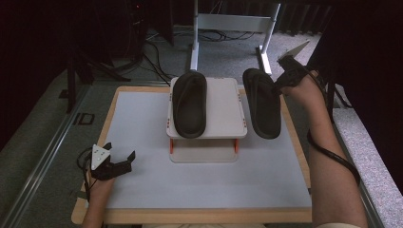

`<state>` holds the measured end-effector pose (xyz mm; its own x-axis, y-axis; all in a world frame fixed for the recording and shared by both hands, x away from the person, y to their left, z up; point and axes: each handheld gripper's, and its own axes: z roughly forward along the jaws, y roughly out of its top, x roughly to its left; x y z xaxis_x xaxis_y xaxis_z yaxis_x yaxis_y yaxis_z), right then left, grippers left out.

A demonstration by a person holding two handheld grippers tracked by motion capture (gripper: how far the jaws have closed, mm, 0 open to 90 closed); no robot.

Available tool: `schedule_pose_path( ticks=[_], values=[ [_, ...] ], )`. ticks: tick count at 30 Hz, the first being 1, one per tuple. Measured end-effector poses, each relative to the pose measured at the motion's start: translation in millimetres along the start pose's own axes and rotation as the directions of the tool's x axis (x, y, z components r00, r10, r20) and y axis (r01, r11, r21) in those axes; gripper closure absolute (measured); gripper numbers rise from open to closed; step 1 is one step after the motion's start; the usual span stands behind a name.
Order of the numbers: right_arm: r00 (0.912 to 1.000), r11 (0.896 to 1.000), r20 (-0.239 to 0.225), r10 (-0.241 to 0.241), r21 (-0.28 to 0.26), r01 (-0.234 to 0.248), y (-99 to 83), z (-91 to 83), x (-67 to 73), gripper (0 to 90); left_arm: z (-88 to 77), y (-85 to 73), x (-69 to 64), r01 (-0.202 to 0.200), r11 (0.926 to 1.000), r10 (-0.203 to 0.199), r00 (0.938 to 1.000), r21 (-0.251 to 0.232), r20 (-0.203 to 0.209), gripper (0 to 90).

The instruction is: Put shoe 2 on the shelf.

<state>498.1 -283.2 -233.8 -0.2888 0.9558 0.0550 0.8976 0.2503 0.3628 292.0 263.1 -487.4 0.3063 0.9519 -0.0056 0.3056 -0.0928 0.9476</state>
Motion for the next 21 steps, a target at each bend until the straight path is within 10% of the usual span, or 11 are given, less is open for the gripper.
schedule_pose_path(
  ticks=[21],
  values=[
    [0.9952, 0.996, -0.049, -0.084, 0.025, 0.085, 25.3, 7.4, 72.7, 76.8, -0.1, -0.1, -0.8, -0.004, 1.0000, 0.004, 1.0000, -0.002, -0.008, 3.1]
  ],
)
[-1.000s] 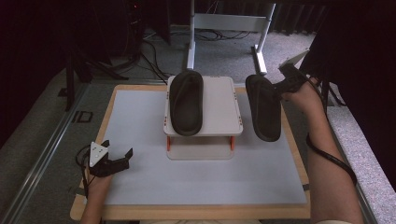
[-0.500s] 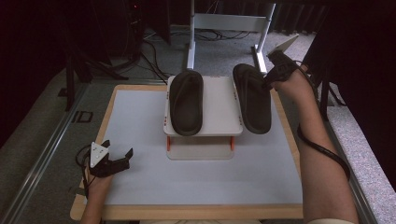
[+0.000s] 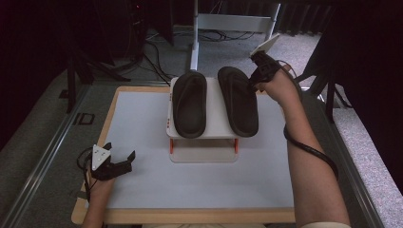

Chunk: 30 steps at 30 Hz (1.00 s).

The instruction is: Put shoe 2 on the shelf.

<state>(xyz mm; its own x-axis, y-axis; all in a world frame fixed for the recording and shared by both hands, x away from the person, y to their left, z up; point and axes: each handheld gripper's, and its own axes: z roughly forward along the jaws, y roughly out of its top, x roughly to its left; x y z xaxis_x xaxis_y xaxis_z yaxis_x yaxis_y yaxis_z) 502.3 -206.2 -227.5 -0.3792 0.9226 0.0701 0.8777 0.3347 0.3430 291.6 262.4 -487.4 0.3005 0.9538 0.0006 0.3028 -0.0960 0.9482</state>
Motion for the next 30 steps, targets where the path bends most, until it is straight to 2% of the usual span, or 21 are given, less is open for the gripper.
schedule_pose_path(
  ticks=[4, 6, 12, 16, 20, 30],
  values=[
    [0.9999, 1.000, -0.004, -0.015, 0.013, 0.015, 4.5, 7.6, 12.5, 76.8, -0.3, -0.1, 0.5, 0.004, 1.0000, -0.004, 1.0000, -0.002, 0.000, 2.6],
    [0.9994, 1.000, -0.026, -0.025, 0.018, 0.025, 6.2, 10.5, 18.2, 76.8, -0.4, -0.2, 0.0, 0.003, 1.0000, -0.003, 1.0000, -0.004, -0.005, 2.2],
    [0.9989, 0.999, -0.027, -0.040, 0.021, 0.040, 10.1, 14.9, 33.9, 76.9, -0.3, -0.1, 0.0, 0.003, 1.0000, -0.003, 1.0000, -0.003, -0.006, 1.8],
    [0.9993, 0.999, -0.015, -0.035, 0.029, 0.035, 11.1, 17.4, 34.7, 77.0, -0.3, -0.1, -0.1, 0.002, 1.0000, -0.002, 1.0000, -0.003, -0.002, 1.8],
    [0.9994, 0.999, -0.025, -0.025, 0.025, 0.026, 10.8, 16.4, 31.8, 76.9, -0.4, -0.2, 0.2, 0.003, 1.0000, -0.003, 1.0000, -0.003, -0.001, 1.8],
    [0.9997, 1.000, 0.017, -0.015, 0.020, 0.015, 13.4, 16.7, 35.4, 76.8, 0.0, 0.0, -0.1, 0.000, 1.0000, 0.000, 1.0000, 0.000, 0.001, 1.8]
  ],
)
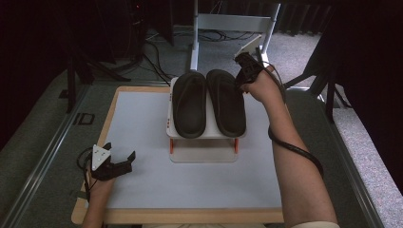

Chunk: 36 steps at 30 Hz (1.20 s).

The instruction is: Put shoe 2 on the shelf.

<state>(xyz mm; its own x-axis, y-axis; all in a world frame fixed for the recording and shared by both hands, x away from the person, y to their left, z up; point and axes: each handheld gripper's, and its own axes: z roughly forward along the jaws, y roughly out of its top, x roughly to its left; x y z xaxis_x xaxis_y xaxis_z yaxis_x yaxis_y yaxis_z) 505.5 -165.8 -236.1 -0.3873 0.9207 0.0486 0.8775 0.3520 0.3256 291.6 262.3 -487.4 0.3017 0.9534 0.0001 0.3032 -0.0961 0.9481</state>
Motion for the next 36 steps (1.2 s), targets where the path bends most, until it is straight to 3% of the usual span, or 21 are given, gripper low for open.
schedule_pose_path(
  ticks=[12, 16, 26, 29, 32, 36],
  values=[
    [0.9996, 1.000, 0.023, -0.018, -0.002, 0.018, -0.2, 1.1, 5.6, 74.2, -0.1, 0.0, 0.3, 0.000, 1.0000, 0.000, 1.0000, 0.001, 0.004, 1.8],
    [0.9993, 0.999, -0.021, -0.030, -0.017, 0.030, -3.5, 1.4, 4.2, 65.1, 0.1, 0.1, 0.1, -0.001, 1.0000, 0.001, 1.0000, 0.003, 0.004, 1.8],
    [0.9911, 0.998, -0.114, -0.069, -0.019, 0.067, -9.9, -0.4, 7.2, 63.6, 0.4, 0.3, 0.4, -0.001, 1.0000, 0.001, 1.0000, 0.006, 0.005, 1.8],
    [0.9885, 0.998, -0.135, -0.068, -0.024, 0.066, -10.7, 1.2, 6.3, 58.8, 0.3, 0.2, 0.3, 0.000, 1.0000, 0.000, 1.0000, 0.005, 0.006, 1.9],
    [0.9816, 0.997, -0.178, -0.068, -0.058, 0.059, -11.8, 0.7, 2.0, 45.0, 0.3, 0.1, 0.5, 0.003, 1.0000, -0.003, 1.0000, 0.003, 0.006, 1.8],
    [0.9807, 0.993, -0.185, -0.063, -0.114, 0.042, -14.1, -2.7, -1.7, 31.6, 0.4, 0.2, 0.5, 0.002, 1.0000, -0.002, 1.0000, 0.004, 0.007, 1.9]
  ],
)
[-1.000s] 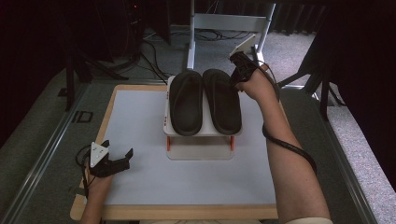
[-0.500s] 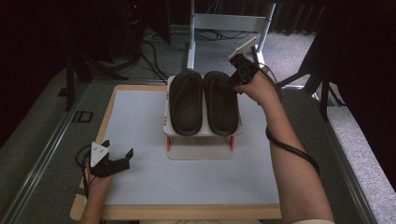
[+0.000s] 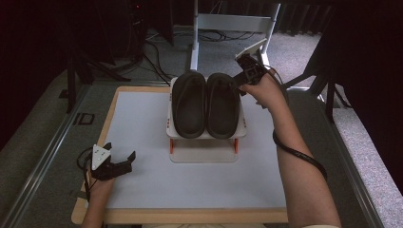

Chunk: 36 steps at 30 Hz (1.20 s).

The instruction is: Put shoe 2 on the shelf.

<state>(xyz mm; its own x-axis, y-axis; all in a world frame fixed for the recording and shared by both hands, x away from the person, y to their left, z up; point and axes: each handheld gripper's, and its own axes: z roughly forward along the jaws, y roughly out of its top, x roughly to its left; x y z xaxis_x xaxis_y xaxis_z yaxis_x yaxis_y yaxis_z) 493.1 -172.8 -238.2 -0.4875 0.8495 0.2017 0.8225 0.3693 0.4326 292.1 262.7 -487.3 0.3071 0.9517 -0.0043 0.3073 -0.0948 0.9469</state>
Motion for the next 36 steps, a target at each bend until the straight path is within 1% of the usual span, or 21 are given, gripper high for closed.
schedule_pose_path(
  ticks=[2, 4, 5, 7, 8, 9, 10, 14, 18, 19, 23, 26, 31, 34, 36],
  values=[
    [1.0000, 1.000, -0.001, -0.002, -0.023, 0.002, -1.1, -3.3, -1.7, 30.4, -0.2, -0.1, 0.0, -0.001, 1.0000, 0.001, 1.0000, -0.001, 0.000, 1.8],
    [0.9999, 0.999, 0.016, 0.000, -0.043, 0.001, -2.3, -6.9, -3.3, 29.2, -0.1, 0.0, 0.1, 0.001, 1.0000, -0.001, 1.0000, -0.001, 0.000, 1.8],
    [0.9997, 0.999, 0.024, -0.001, -0.045, 0.002, -3.0, -8.4, -4.2, 26.5, -0.1, 0.0, 0.1, 0.001, 1.0000, -0.001, 1.0000, -0.001, 0.000, 1.8],
    [0.9992, 0.999, 0.039, -0.012, -0.048, 0.014, -5.3, -11.7, -5.3, 24.3, -0.1, 0.0, 0.1, 0.001, 1.0000, -0.001, 1.0000, -0.001, 0.000, 1.9],
    [0.9985, 0.998, 0.052, -0.020, -0.065, 0.023, -6.8, -13.7, -6.2, 20.7, 0.0, 0.0, 0.0, 0.000, 1.0000, 0.000, 1.0000, 0.000, -0.001, 1.9],
    [0.9985, 0.998, 0.052, -0.020, -0.065, 0.023, -6.8, -13.7, -6.2, 20.7, 0.0, 0.0, 0.0, 0.000, 1.0000, 0.000, 1.0000, 0.000, -0.001, 1.8],
    [0.9951, 0.994, 0.076, -0.063, -0.084, 0.069, -11.2, -17.9, -8.5, 19.2, 0.0, 0.0, 0.0, -0.001, 1.0000, 0.001, 1.0000, 0.001, 0.000, 1.8],
    [0.9904, 0.989, 0.099, -0.097, -0.099, 0.106, -18.1, -22.5, -13.5, 17.4, -0.2, -0.1, 0.2, 0.002, 1.0000, -0.002, 1.0000, -0.001, 0.000, 1.9],
    [0.9909, 0.986, 0.097, -0.094, -0.125, 0.106, -26.8, -27.4, -23.5, 16.6, 0.0, 0.0, 0.1, 0.002, 1.0000, -0.002, 1.0000, 0.000, -0.001, 1.9],
    [0.9909, 0.986, 0.097, -0.094, -0.125, 0.106, -26.8, -27.4, -23.5, 16.6, 0.0, 0.0, 0.1, 0.002, 1.0000, -0.002, 1.0000, 0.000, -0.001, 1.9],
    [0.9925, 0.983, 0.093, -0.078, -0.161, 0.093, -37.2, -32.8, -34.7, 16.6, -0.2, -0.1, 0.2, 0.003, 1.0000, -0.003, 1.0000, -0.001, -0.001, 1.9],
    [0.9937, 0.981, 0.088, -0.070, -0.173, 0.084, -44.6, -34.0, -41.6, 16.7, -0.1, -0.1, 0.2, 0.002, 1.0000, -0.002, 1.0000, -0.001, -0.001, 1.9],
    [0.9931, 0.979, 0.102, -0.058, -0.187, 0.076, -60.0, -29.9, -56.8, 16.6, 0.0, -0.1, 0.1, 0.003, 1.0000, -0.003, 1.0000, -0.001, -0.002, 1.9],
    [0.9921, 0.977, 0.115, -0.052, -0.200, 0.074, -71.0, -24.4, -67.6, 16.6, -0.4, -0.2, 0.2, 0.004, 1.0000, -0.004, 1.0000, -0.003, -0.002, 1.9],
    [0.9919, 0.978, 0.118, -0.046, -0.199, 0.069, -77.2, -20.3, -73.3, 16.6, -0.4, -0.2, 0.4, 0.006, 1.0000, -0.006, 1.0000, -0.004, -0.002, 1.9]
  ],
)
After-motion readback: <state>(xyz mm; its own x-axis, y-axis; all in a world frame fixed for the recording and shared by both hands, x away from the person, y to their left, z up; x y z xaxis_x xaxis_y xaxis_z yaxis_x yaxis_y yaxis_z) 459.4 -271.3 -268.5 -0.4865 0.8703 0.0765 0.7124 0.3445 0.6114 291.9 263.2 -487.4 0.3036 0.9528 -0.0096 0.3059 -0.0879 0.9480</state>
